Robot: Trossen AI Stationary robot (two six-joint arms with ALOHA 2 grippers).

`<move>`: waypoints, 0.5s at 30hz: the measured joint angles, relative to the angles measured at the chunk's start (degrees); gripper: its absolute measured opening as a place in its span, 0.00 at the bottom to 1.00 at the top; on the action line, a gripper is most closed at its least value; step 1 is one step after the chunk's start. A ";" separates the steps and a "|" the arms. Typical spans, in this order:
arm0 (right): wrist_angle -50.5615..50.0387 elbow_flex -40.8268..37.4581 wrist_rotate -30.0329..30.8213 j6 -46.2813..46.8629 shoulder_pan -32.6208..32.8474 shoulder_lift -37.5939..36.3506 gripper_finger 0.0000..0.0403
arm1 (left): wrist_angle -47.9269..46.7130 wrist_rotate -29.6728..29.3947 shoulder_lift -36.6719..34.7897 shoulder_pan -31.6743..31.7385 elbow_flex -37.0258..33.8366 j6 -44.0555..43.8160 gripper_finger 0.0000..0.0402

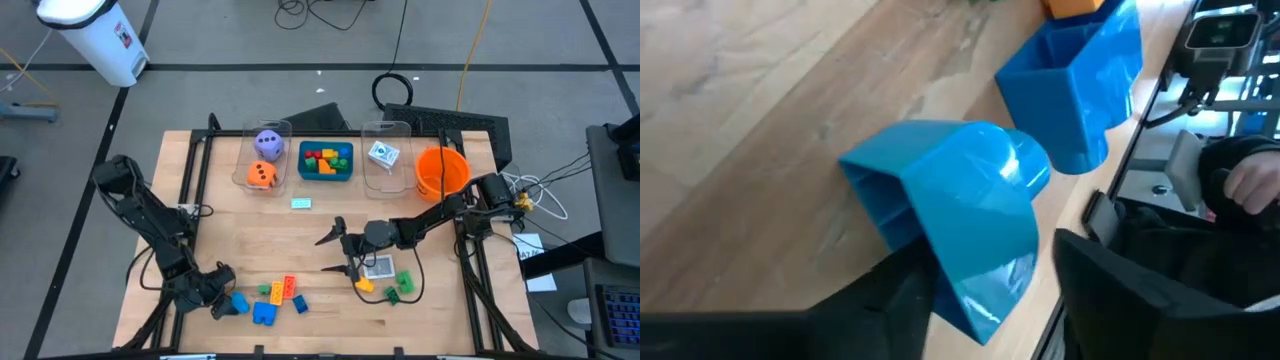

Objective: Pick & Place Toys
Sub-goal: Put the blue game piece into the blue bin

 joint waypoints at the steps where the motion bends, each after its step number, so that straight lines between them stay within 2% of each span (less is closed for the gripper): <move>1: -0.01 0.00 0.00 0.01 0.00 0.00 0.85 | 0.00 0.00 0.00 -0.02 -0.02 0.02 0.47; 11: -0.01 0.02 0.00 -0.01 0.00 0.00 0.85 | 0.93 -0.92 -0.07 0.34 0.00 7.81 0.08; 13: 0.01 0.02 0.00 -0.18 0.00 0.00 0.85 | 1.22 -0.89 -0.36 0.87 0.00 10.12 0.03; 15: 0.20 0.02 0.00 -0.59 0.00 0.00 0.85 | 1.14 -0.22 -1.32 1.62 0.00 12.03 0.03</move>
